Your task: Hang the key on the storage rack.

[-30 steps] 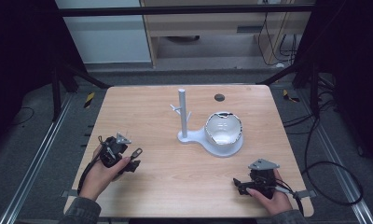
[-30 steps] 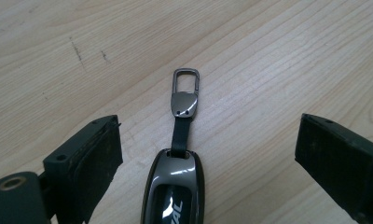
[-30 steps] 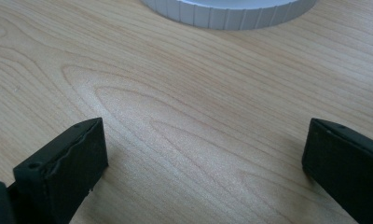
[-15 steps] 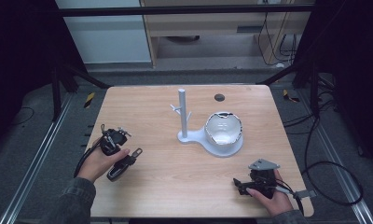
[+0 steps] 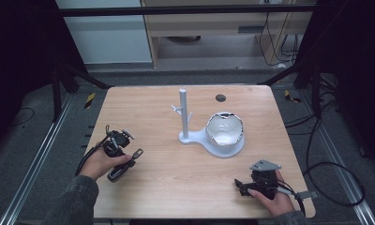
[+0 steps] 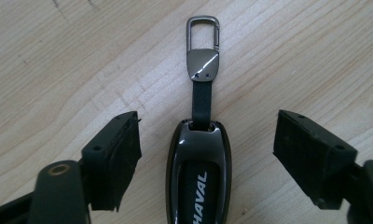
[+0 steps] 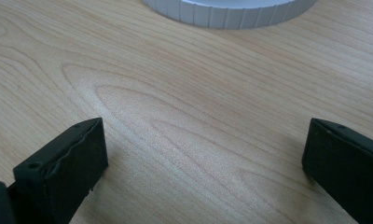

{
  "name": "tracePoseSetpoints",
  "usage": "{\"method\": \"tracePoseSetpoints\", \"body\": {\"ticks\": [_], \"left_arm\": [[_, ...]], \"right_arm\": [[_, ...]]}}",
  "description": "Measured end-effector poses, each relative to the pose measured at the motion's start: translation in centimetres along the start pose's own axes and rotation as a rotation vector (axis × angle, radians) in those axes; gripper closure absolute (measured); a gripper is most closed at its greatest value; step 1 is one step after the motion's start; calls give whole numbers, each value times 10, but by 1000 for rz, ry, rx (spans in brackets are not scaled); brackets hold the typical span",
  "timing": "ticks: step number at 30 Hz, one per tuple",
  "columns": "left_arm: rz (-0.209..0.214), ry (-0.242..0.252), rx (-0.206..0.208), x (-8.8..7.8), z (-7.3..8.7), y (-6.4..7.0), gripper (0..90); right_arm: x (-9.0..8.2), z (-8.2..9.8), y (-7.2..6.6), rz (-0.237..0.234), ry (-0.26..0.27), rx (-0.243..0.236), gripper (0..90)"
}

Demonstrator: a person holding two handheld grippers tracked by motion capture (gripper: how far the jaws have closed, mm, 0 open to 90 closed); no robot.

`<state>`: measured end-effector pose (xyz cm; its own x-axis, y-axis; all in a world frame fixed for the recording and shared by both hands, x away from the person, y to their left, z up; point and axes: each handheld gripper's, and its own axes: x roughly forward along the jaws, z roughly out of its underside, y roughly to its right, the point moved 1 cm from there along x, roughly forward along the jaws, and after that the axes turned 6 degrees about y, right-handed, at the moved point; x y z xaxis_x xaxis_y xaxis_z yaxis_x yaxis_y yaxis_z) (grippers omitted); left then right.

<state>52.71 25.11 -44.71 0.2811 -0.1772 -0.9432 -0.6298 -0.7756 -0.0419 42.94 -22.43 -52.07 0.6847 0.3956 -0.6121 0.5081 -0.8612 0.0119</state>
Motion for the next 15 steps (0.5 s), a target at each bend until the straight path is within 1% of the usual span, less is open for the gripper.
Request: {"method": "tracePoseSetpoints", "body": {"ticks": [1, 2, 3, 6, 7, 8, 9, 10, 15], "left_arm": [[-4, -9, 7, 1, -1, 0, 299], [-10, -13, 4, 2, -2, 0, 299], [-17, -15, 9, 5, -5, 0, 342], [-16, -11, 12, 7, -8, 0, 406], [-15, -21, 16, 9, -9, 0, 420], [-23, -35, 29, 12, -11, 0, 435], [-23, -35, 29, 12, -11, 0, 456], [-23, -48, 41, 14, -11, -1, 471], [-10, -60, 50, 20, -12, -2, 519]], "right_arm": [[-1, -1, -1, -7, -8, 26, 4], [-1, -1, -1, -7, -8, 26, 4], [-1, -1, -1, -7, -6, 23, 4], [-1, -1, -1, -7, -6, 23, 4], [-1, -1, -1, -7, -6, 23, 4], [-1, -1, -1, -7, -6, 22, 4], [-1, -1, -1, -7, -6, 23, 4], [-1, -1, -1, -7, -6, 23, 4], [-1, -1, -1, -8, -6, 22, 4]]}}
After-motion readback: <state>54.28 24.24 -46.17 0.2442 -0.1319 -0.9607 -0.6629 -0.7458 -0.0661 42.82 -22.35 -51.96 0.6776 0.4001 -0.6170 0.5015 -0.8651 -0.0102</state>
